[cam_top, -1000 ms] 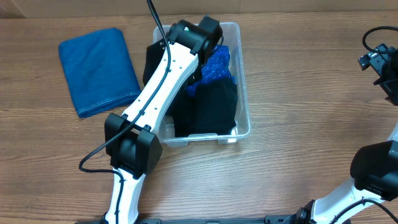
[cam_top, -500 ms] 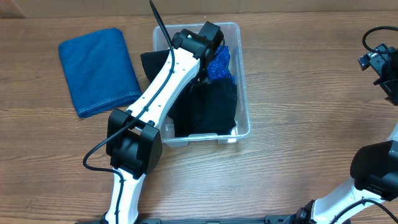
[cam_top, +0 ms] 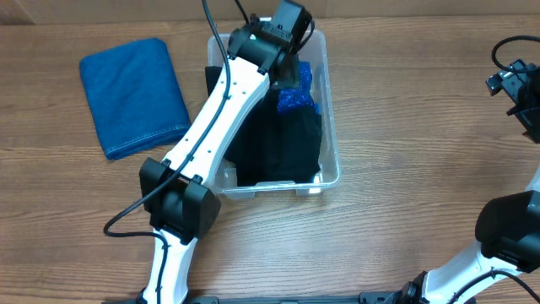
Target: Pack container
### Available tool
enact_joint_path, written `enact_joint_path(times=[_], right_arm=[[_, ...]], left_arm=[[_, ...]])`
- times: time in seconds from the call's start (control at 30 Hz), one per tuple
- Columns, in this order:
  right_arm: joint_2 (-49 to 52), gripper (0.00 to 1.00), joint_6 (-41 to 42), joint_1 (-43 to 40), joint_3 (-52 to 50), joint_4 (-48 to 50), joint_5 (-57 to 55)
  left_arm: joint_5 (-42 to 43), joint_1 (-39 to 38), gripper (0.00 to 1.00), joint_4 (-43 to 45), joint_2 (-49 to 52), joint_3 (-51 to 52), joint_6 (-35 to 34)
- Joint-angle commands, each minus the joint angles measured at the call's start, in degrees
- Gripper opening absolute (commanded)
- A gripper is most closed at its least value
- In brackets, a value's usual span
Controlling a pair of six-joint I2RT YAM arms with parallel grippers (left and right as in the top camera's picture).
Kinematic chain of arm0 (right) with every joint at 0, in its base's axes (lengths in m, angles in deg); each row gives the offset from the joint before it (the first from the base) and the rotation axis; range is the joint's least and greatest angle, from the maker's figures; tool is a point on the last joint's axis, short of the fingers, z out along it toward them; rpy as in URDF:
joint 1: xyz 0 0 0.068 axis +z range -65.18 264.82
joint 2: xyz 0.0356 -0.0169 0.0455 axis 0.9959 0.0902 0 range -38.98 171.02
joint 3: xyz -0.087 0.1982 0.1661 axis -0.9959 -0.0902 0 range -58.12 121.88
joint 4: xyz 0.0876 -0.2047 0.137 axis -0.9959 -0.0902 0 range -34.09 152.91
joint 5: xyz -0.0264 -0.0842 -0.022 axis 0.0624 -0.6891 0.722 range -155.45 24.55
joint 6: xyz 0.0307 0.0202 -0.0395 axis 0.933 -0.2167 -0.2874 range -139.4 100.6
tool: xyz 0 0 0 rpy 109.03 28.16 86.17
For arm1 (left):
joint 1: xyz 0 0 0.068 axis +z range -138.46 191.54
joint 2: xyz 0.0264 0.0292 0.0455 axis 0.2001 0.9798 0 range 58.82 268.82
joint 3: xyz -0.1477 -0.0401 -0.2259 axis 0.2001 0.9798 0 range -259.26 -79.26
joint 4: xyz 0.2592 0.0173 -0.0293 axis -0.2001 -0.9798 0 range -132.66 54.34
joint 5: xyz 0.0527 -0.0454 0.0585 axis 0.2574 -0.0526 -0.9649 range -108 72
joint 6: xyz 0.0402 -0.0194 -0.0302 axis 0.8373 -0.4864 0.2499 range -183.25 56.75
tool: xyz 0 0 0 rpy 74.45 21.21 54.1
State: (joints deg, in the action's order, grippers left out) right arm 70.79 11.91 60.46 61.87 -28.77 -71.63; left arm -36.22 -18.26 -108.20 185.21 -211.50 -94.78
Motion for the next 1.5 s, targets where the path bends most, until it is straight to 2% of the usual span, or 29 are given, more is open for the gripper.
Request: enact_joint_path(times=[0.0,0.07,0.17,0.2,0.37,0.73,1.07,1.47], right_arm=[[-0.4,1.00,0.3,-0.1,0.1,0.1,-0.2],[-0.4,1.00,0.3,-0.1,0.1,0.1,-0.2],[-0.4,1.00,0.3,-0.1,0.1,0.1,-0.2],[-0.4,1.00,0.3,-0.1,0.1,0.1,-0.2],[-0.4,1.00,0.3,-0.1,0.1,0.1,-0.2],[-0.4,1.00,0.3,-0.1,0.1,0.1,-0.2],[-0.4,1.00,0.3,-0.1,0.1,0.1,-0.2],[-0.4,1.00,0.3,-0.1,0.1,0.1,-0.2]], left_arm=[[-1.2,-0.1,0.90,-0.9,-2.0,-1.2,0.3],[-1.2,-0.1,0.78,-1.8,-2.0,-0.2,-1.1],[-1.2,0.0,0.43,-4.6,-2.0,2.1,-5.0],[-1.2,0.1,0.36,-5.0,-2.0,3.3,-5.4],[0.1,1.3,0.13,-4.4,-2.0,8.6,-5.3],[13.3,0.9,0.12,7.3,-2.0,17.9,-5.3],[12.7,-2.2,0.14,11.7,-2.0,20.1,-5.3],[8.8,-2.5,0.14,5.7,-3.2,11.0,-2.6]])
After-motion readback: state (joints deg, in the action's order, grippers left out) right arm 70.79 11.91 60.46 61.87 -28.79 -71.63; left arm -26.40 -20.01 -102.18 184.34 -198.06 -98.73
